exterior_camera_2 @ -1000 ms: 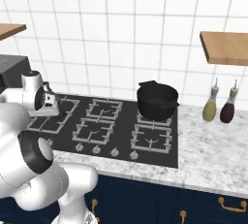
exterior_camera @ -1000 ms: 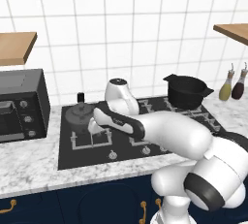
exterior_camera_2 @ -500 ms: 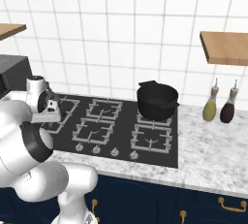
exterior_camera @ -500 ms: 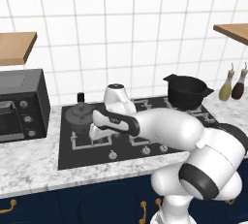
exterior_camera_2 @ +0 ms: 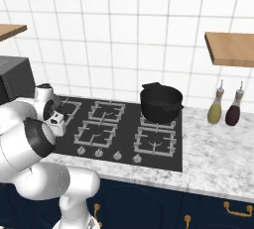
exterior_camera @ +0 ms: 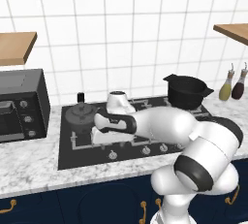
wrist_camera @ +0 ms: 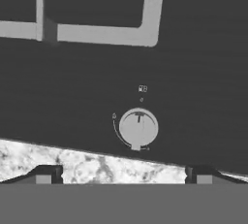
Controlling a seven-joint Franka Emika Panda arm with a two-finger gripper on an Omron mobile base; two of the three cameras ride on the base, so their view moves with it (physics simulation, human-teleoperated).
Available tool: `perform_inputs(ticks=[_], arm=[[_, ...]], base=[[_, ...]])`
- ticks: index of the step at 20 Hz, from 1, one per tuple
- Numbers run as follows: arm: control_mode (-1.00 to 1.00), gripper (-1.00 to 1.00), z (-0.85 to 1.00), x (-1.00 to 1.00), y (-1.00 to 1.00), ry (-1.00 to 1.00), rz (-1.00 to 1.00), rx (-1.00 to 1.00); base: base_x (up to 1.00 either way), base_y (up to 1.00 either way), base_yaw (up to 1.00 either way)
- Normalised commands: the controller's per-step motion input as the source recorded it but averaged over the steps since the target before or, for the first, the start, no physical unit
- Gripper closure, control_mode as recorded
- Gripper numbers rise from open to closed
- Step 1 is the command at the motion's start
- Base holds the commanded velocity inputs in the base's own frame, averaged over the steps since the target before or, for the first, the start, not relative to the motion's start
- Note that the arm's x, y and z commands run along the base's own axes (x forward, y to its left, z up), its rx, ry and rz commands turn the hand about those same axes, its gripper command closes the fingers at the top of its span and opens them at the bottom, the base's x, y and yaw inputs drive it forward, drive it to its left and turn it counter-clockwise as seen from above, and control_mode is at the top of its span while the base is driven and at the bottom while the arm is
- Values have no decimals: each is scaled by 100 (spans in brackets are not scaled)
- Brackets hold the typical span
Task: Pick the kettle from the counter and place it on a stove burner. Then turn the burner on.
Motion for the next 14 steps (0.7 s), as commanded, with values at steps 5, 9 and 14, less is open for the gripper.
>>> perform_inputs(ticks=[5, 9, 14], arm=[[-100, -100, -39, 0, -6, 14, -32, -4], [-100, -100, -20, 4, 15, 4, -13, -9], [-100, -100, -15, 12, 12, -5, 0, -17]], base=[[0, 0, 0], [0, 0, 0], [0, 0, 0]])
